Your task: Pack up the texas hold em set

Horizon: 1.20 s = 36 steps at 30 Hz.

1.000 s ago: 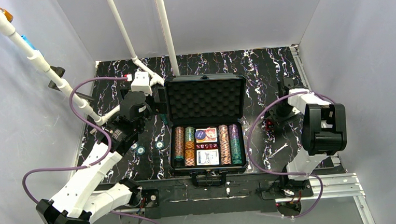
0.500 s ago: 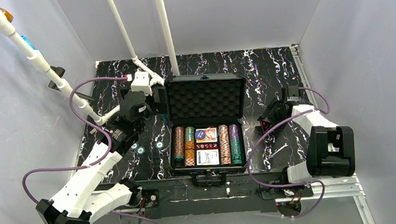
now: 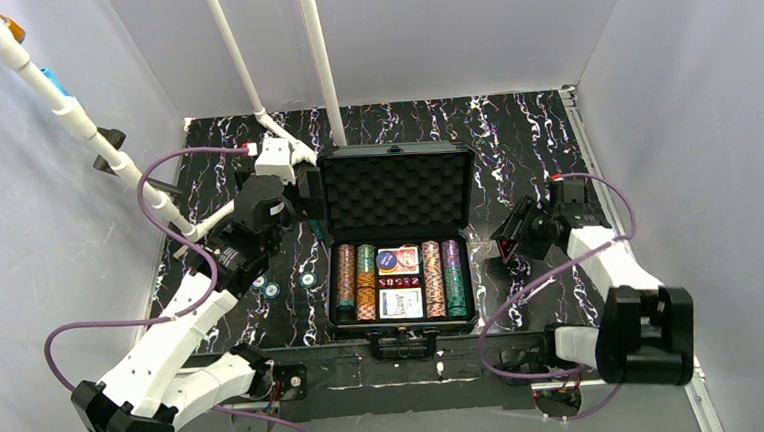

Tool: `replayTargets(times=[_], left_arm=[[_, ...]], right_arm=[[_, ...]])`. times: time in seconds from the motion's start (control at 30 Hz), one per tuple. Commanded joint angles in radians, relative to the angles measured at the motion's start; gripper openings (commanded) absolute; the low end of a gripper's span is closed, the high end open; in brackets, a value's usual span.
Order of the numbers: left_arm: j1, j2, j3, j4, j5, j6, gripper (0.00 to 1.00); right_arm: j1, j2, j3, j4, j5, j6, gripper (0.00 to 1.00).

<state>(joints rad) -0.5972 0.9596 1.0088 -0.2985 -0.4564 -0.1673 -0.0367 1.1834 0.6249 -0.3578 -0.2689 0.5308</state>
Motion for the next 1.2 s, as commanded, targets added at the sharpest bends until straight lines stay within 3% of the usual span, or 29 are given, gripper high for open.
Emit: replayTargets(times=[0.0, 0.13, 0.2, 0.3, 0.5, 0.77, 1.17], left_arm=[[0.006, -0.006, 0.015, -0.009, -0.003, -0.005, 0.98], [0.007, -0.004, 0.016, -0.008, -0.007, -0.005, 0.98], [0.007, -0.007, 0.014, -0.008, -0.010, -0.005, 0.98], [0.006, -0.004, 0.013, -0.006, -0.017, -0.002, 0.98], [0.005, 0.007, 0.010, -0.005, -0.027, 0.002, 0.98], [0.007, 0.011, 0.007, -0.004, -0.040, 0.007, 0.98], [0.007, 0.012, 0.010, -0.005, -0.038, 0.010, 0.98]], right_arm=[[0.113, -0.220, -0.032, -0.059, -0.053, 0.000, 0.01], [0.317, -0.313, -0.022, -0.122, 0.032, 0.087, 0.01], [0.542, -0.319, 0.008, -0.156, 0.151, 0.189, 0.01], [0.754, -0.271, 0.076, -0.177, 0.307, 0.249, 0.01], [1.021, -0.040, 0.258, -0.205, 0.458, 0.281, 0.01], [1.061, 0.303, 0.502, -0.328, 0.412, 0.269, 0.01], [1.113, 0.511, 0.597, -0.443, 0.356, 0.269, 0.02]])
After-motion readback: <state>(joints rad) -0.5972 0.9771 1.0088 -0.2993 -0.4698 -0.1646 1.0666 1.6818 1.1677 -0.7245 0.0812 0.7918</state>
